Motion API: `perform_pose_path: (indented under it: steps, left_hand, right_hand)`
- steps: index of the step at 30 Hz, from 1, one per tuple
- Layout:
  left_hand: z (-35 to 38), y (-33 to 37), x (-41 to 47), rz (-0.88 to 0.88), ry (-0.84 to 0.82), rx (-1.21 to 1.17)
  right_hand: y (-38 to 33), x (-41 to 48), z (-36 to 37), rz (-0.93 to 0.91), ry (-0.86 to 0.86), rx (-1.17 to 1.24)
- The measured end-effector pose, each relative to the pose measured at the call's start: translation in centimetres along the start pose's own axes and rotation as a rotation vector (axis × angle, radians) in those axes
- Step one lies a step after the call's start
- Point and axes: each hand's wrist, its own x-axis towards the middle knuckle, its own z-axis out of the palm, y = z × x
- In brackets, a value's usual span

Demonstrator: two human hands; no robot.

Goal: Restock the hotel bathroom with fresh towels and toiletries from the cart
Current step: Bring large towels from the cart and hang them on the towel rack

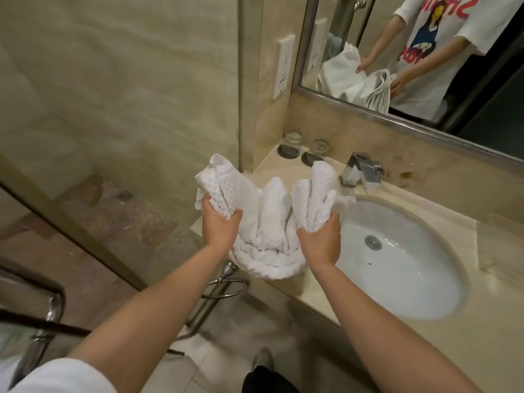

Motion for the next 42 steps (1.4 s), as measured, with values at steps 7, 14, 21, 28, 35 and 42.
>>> perform_pose_path:
  steps: [7, 14, 21, 28, 35, 42]
  left_hand:
    - [-3.1, -3.0, -2.8, -0.288, 0.061, -0.006]
    - [-4.7, -3.4, -3.6, -0.461, 0.045, 0.01]
    - [-4.5, -1.6, -5.2, -0.5, -0.009, 0.134]
    - [-5.3, -1.0, -6.4, -0.47, 0.032, 0.162]
    - [-8.2, -1.4, -4.8, -0.344, -0.024, 0.197]
    - [-10.1, -1.7, -2.8, -0.441, 0.021, 0.08]
  right_hand:
    - [3.1, -3.6, -0.2, 0.141, -0.024, -0.056]
    - [4.0, -5.0, -0.9, 0.291, -0.178, -0.045]
    - [2.9, -7.4, -1.2, 0.282, -0.325, -0.155]
    - [-0.3, -9.4, 0.3, 0.125, -0.447, -0.274]
    - [-5.9, -10.1, 3.7, -0.241, -0.671, -0.146]
    - [-8.6, -9.0, 7.1, -0.32, -0.803, -0.179]
